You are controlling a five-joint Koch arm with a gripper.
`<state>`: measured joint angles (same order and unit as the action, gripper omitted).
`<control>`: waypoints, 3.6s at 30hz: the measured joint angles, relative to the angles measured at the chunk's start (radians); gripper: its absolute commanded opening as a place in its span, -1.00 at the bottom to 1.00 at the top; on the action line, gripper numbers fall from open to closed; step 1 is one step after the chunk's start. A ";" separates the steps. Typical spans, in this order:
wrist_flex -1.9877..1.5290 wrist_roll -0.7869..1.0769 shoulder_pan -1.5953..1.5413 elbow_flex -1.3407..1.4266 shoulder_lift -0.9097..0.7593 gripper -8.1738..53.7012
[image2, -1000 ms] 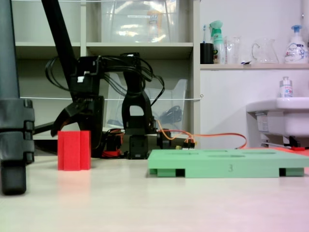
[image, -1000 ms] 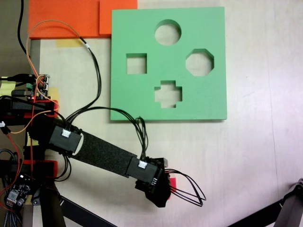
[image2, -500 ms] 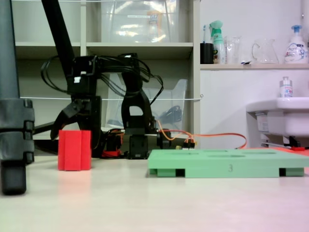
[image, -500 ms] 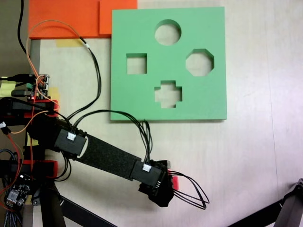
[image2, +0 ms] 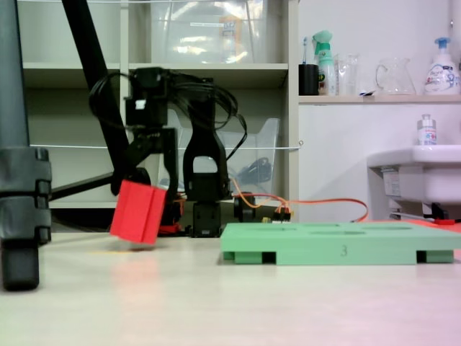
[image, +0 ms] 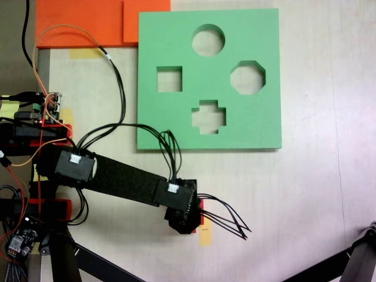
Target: Put the cross columnar block into the corresponding hole
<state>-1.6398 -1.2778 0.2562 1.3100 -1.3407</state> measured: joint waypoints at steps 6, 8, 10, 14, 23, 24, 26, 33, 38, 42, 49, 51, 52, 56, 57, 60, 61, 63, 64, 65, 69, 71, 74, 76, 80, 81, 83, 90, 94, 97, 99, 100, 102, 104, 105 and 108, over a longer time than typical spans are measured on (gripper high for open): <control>-0.032 -0.120 -0.133 -0.005 -0.089 -0.20; -0.040 -0.195 -0.213 -0.057 -0.101 -0.20; -0.040 -0.267 -0.296 -0.106 -0.101 -0.20; -0.031 -0.430 -0.454 -0.166 -0.100 -0.20; 0.063 -0.611 -0.690 -0.164 -0.015 -0.20; 0.074 -0.617 -0.701 -0.164 -0.005 -0.20; 0.097 -0.634 -0.699 -0.164 0.012 -0.20; 0.146 -0.709 -0.721 -0.166 0.058 -0.20; 0.163 -0.764 -0.741 -0.169 0.063 -0.19; 0.173 -0.787 -0.756 -0.167 0.081 -0.19; 0.173 -0.787 -0.767 -0.167 0.124 -0.18; 0.176 -0.787 -0.767 -0.167 0.141 -0.17; 0.179 -0.787 -0.767 -0.167 0.146 -0.13; 0.238 -0.785 -0.759 -0.112 0.147 0.38; 0.250 -0.785 -0.759 -0.095 0.144 0.52; 0.268 -0.785 -0.756 -0.078 0.153 0.75; 0.278 -0.785 -0.752 -0.061 0.150 0.85; 0.311 -0.781 -0.746 -0.003 0.126 0.94; 0.314 -0.764 -0.746 0.011 0.101 0.94; 0.314 -0.746 -0.746 0.011 0.067 0.94; 0.314 -0.577 -0.741 0.026 -0.127 0.93; 0.316 -0.433 -0.735 0.058 -0.221 0.91; 0.357 0.025 -0.724 0.218 -0.416 0.70; 0.422 0.362 -0.706 0.345 -0.528 0.61; 0.546 0.782 -0.640 0.537 -0.696 0.57; 0.609 0.893 -0.595 0.641 -0.746 0.48; 0.833 1.129 -0.482 0.954 -0.868 0.45; 1.097 1.269 -0.262 1.220 -0.905 0.45; 1.164 1.270 -0.259 1.450 -0.905 0.45; 1.548 1.279 -0.261 1.695 -0.905 0.39; 1.799 1.305 -0.295 1.763 -0.905 0.39; 1.805 1.316 -0.301 1.763 -0.905 0.39; 1.723 1.322 -0.313 1.763 -0.905 0.35; 1.671 1.325 -0.314 1.763 -0.905 0.36; 1.671 1.325 -0.314 1.763 -0.905 0.36; 1.671 1.325 -0.314 1.763 -0.905 0.36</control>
<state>0.0307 0.0476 -0.0583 3.0726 -2.2457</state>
